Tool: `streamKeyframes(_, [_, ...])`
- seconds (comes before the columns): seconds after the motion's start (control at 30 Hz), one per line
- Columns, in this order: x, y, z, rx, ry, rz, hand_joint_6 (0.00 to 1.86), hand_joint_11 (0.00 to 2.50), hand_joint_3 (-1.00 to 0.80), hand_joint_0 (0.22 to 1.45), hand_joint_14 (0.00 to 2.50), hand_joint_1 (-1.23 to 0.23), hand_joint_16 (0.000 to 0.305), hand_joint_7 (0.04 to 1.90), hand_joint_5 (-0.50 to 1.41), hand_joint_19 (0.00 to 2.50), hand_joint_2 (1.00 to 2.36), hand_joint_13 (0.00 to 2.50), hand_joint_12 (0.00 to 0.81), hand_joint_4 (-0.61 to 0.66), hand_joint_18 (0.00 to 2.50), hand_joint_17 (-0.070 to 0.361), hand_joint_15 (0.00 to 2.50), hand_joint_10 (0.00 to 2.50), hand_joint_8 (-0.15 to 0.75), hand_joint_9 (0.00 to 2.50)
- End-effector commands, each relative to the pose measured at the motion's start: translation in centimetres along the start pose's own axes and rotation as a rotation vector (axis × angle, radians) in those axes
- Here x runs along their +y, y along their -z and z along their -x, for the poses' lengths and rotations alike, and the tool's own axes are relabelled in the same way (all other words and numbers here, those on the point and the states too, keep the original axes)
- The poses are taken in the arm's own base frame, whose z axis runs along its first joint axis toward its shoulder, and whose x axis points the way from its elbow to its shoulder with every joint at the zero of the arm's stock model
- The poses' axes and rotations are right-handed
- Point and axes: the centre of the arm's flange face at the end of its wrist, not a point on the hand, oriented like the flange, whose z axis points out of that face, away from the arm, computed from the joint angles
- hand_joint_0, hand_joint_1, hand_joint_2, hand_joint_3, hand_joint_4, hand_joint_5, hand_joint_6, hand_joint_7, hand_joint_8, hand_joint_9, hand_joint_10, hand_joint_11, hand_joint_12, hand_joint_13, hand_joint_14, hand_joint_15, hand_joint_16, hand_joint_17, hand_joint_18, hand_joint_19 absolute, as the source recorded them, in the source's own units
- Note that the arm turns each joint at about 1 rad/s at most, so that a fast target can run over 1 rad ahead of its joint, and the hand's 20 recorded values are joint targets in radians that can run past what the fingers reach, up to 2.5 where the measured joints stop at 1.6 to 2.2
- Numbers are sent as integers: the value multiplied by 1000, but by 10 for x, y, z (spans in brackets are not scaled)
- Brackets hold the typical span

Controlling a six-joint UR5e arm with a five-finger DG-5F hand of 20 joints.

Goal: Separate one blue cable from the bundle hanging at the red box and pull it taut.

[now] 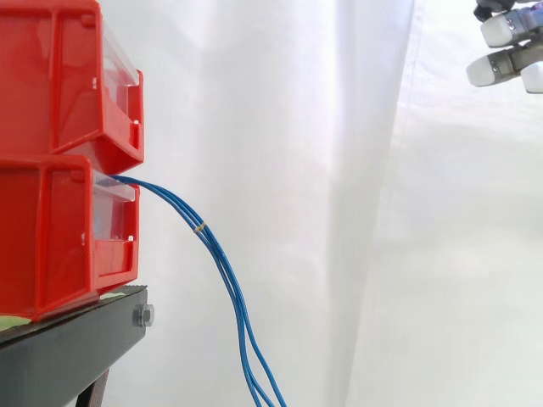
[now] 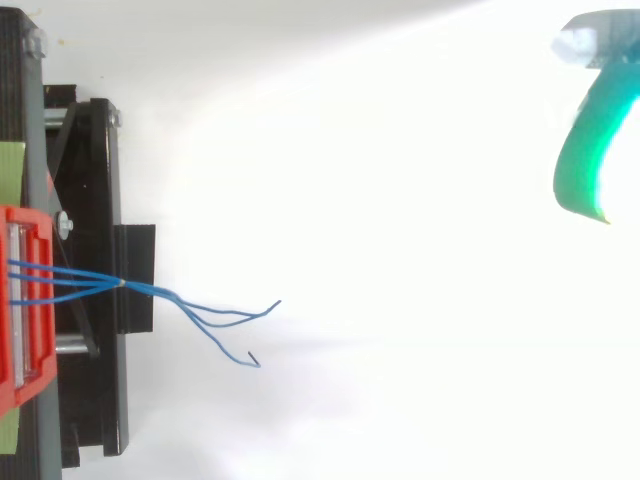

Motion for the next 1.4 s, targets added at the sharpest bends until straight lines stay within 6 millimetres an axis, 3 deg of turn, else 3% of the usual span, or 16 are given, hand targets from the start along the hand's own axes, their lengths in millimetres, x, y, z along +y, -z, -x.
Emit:
streamKeyframes(0.0, [-6,-6,-3,-17,14,2,502,87,-500,523,0,-713,44,765,-263,131,1000,346,323,211,427,99,30,3,321,345])
streamKeyframes(0.27, [-47,-25,-16,-40,52,-60,502,156,-500,493,2,-641,45,767,-256,159,1000,437,327,234,502,101,71,4,334,444])
streamKeyframes(0.3, [-64,-33,-20,-41,53,-77,502,144,-500,492,1,-638,45,767,-256,159,1000,441,330,235,504,101,75,4,334,445])
streamKeyframes(0.37, [-76,-43,-23,-40,52,-84,502,161,-500,486,3,-615,45,771,-254,175,1000,455,334,239,513,102,86,5,337,455])
streamKeyframes(0.43, [-79,-50,-26,-43,49,-69,502,170,-500,481,3,-570,46,773,-251,180,1000,469,336,246,522,103,95,4,345,475])
streamKeyframes(0.67, [-116,-80,-35,-51,51,-81,502,252,-500,485,5,-557,47,787,-240,231,1000,594,358,256,574,105,175,9,351,579])
streamKeyframes(0.93, [-117,-93,-40,-83,57,-26,502,233,-500,500,6,-583,44,790,-234,231,1000,620,351,257,584,100,180,6,342,591])
streamKeyframes(1.1, [-145,-105,-44,-116,72,-37,502,238,-500,506,6,-584,43,793,-230,234,1000,633,347,258,581,98,187,7,343,617])
streamKeyframes(1.13, [-153,-117,-45,-123,67,-22,502,239,-500,507,6,-582,43,794,-229,234,1000,638,344,259,581,97,189,6,343,617])
streamKeyframes(1.2, [-158,-129,-47,-125,66,-17,502,248,-500,511,6,-579,43,799,-227,234,1000,646,343,261,582,96,198,7,342,617])
streamKeyframes(1.37, [-159,-134,-50,-138,72,11,502,252,-500,514,6,-577,42,799,-225,234,1000,647,341,261,582,95,190,7,342,628])
